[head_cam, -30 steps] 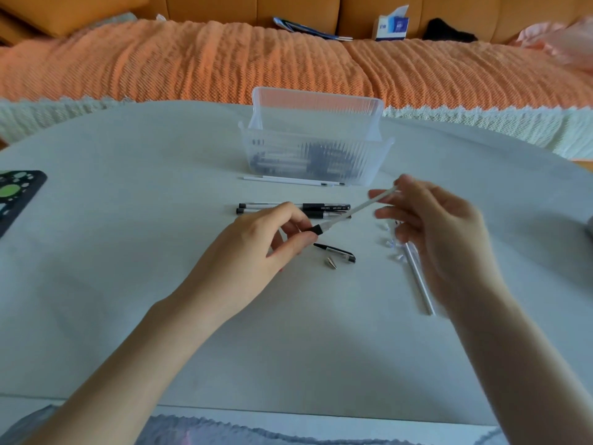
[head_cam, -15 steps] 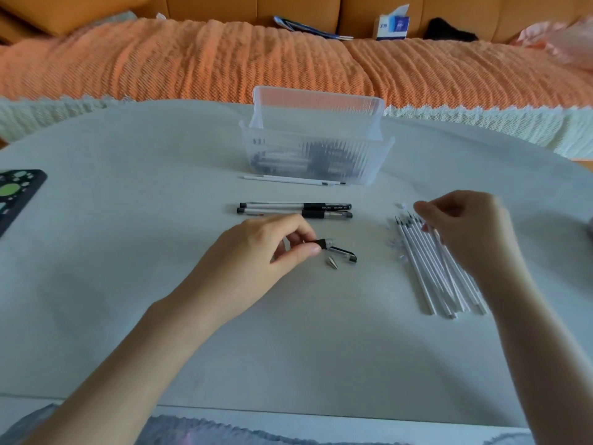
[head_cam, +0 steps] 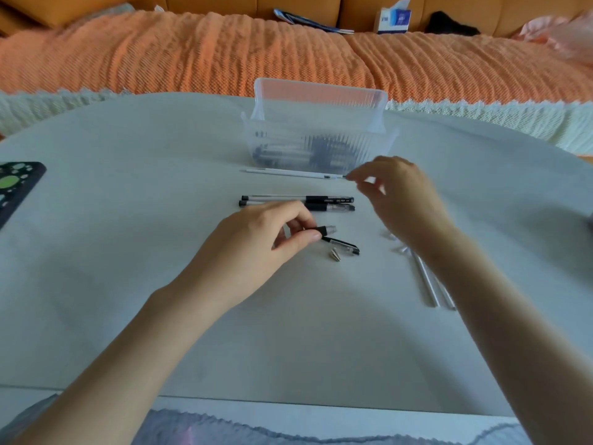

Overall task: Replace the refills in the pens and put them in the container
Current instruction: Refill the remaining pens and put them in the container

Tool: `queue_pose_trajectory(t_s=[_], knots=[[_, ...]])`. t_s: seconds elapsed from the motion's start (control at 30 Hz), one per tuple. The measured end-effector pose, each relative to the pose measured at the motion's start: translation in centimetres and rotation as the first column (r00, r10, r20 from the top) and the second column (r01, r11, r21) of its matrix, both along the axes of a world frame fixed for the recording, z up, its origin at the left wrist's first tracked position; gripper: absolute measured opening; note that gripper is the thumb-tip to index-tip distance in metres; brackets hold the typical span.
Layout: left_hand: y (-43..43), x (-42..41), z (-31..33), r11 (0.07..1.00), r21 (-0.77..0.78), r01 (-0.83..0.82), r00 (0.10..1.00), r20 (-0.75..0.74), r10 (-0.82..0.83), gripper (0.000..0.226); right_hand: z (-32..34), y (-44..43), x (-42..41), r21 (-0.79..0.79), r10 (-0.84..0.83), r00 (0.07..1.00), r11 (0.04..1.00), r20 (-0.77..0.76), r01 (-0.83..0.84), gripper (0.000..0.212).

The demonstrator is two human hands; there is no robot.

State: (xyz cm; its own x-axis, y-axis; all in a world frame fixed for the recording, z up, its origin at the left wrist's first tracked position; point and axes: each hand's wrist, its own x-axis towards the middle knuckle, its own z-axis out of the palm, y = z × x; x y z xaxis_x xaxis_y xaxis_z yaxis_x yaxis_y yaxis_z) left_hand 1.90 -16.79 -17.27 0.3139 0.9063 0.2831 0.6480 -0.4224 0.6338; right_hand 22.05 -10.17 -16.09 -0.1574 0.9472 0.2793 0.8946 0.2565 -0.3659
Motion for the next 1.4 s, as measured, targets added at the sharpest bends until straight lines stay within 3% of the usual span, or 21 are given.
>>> queue_pose_trajectory(t_s=[0.2,0.63,0.7,0.8,0.87,0.93,1.03,1.23,1.4], knots=[[0.0,-0.2,0.2,1.0,-0.01,-0.013,1.0,-0.012,0.013,0.01,-0.8,3.0,-3.4,0.017,0.088,0.991,0.996,0.1,-0.09,0.024],[0.1,-0.8,0.4,0.999,-0.006,-0.049,0.999,-0.023,0.049,0.011,-1.1,3.0,-3.6,0.076,0.016,0.967,0.996,0.256,-0.036,0.014],[0.1,-0.8,0.5,0.998,0.003,-0.065,0.998,-0.012,0.065,0.014,-0.2,2.4,-3.1,0.063,-0.031,0.985,0.998,0.169,0.021,0.015],[0.2,-1.0,0.6,0.996,0.003,-0.093,0.996,0.005,0.093,0.018,1.5,1.0,-1.8,0.005,-0.017,0.986,1.0,-0.164,0.018,0.009],[0.3,-1.1,0.6,0.994,-0.006,-0.106,0.994,-0.003,0.106,0.018,2.2,-0.8,-1.0,-0.039,0.027,0.915,0.998,-0.403,-0.047,0.008],[0.3,-1.1,0.7,0.993,-0.021,-0.116,0.993,-0.011,0.115,0.017,2.6,-2.8,-0.4,-0.058,0.039,0.787,0.994,-0.616,-0.095,0.009],[0.2,-1.0,0.7,0.992,-0.032,-0.123,0.992,-0.015,0.122,0.013,2.7,-4.5,0.5,-0.066,-0.003,0.575,0.994,-0.818,-0.089,0.009],[0.1,-1.1,0.7,0.991,-0.029,-0.131,0.991,0.018,0.132,0.015,2.2,-5.4,1.3,-0.148,-0.11,0.233,0.977,-0.966,-0.153,0.013],[0.2,-1.3,0.6,0.989,-0.052,-0.138,0.99,0.027,0.14,0.017,1.3,-5.3,1.6,-0.146,-0.125,0.215,0.985,-0.969,-0.088,0.016]])
